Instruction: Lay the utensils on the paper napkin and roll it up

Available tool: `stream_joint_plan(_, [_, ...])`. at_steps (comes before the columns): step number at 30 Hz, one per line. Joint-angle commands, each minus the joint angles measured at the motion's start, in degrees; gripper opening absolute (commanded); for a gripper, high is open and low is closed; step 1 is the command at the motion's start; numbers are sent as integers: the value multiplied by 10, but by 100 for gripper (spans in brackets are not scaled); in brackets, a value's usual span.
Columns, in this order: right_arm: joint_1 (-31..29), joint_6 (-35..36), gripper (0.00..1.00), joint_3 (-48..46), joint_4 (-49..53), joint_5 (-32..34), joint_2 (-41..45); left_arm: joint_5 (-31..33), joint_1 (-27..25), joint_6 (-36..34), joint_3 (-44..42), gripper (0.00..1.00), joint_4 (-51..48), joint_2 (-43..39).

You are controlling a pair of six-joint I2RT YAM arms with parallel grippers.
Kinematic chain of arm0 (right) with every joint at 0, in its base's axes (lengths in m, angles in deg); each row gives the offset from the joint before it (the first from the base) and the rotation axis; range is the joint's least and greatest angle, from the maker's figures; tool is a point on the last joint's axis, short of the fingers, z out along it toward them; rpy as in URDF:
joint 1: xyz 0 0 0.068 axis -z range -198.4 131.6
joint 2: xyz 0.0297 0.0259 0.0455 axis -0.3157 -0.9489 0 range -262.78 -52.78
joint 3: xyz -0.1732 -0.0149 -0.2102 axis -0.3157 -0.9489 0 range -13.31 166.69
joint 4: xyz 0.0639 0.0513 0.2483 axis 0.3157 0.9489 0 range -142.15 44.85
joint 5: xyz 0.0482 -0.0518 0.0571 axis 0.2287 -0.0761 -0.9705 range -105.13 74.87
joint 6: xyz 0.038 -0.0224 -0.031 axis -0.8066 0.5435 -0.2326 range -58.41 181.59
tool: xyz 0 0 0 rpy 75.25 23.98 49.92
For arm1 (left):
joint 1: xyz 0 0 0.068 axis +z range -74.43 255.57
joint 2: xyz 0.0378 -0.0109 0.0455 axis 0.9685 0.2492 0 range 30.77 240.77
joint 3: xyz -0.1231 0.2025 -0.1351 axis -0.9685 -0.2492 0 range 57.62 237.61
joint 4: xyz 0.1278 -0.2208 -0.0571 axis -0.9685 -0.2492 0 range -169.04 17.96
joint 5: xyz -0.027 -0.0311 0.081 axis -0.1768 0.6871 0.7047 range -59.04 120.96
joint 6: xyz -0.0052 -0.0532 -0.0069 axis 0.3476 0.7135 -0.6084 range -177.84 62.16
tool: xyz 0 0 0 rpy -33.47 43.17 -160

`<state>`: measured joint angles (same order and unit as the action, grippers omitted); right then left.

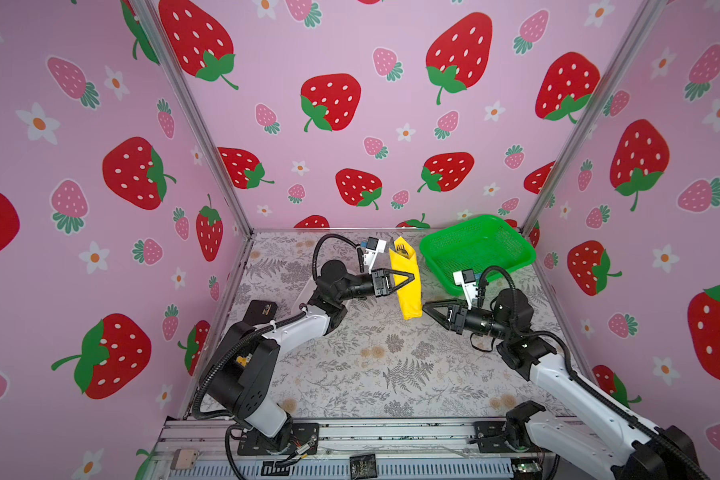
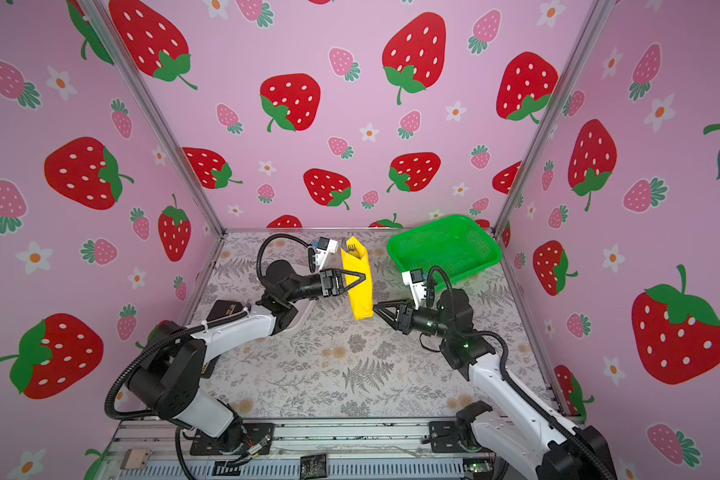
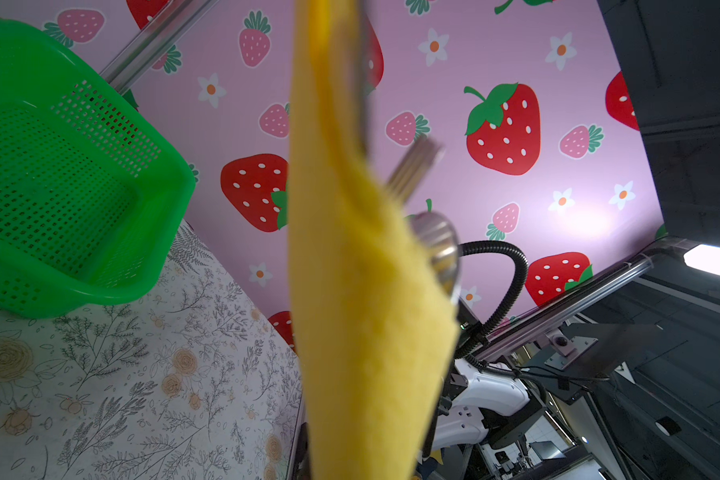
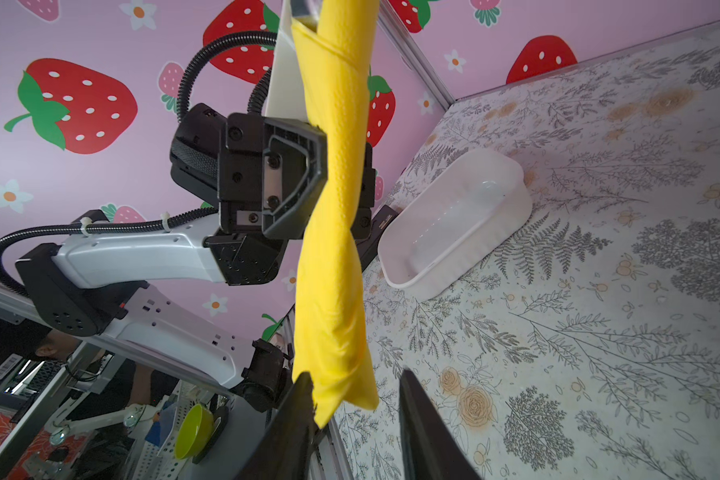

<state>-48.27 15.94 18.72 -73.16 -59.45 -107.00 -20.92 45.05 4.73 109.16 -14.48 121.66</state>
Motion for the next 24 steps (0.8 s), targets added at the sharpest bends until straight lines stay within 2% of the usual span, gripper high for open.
stream_joint_plan(1, [2,-32,34,18,-38,9,2,-4,1,-2,4,7,29,-18])
stream_joint_plan(3, [2,-45,30,23,-48,19,-9,-4,1,-2,3,7,30,-19])
stream_joint_plan(4, [2,-54,29,21,-60,17,-17,-4,1,-1,3,3,30,-19])
stream_joint_plan(9, [2,-70,19,14,-81,2,-54,-3,1,5,3,2,37,-18])
stream_joint_plan(14, [2,-44,16,1,-28,14,-54,0,1,4,4,2,37,-20])
stream_joint_plan(18, [2,-33,16,-8,-8,0,-55,-1,1,5,7,2,38,-19])
stream_joint_plan(22, [2,-9,16,-3,19,38,-24,-2,1,3,4,2,36,-20])
stream_joint_plan(24, [2,14,16,8,51,85,-2,-1,1,2,3,2,34,-21])
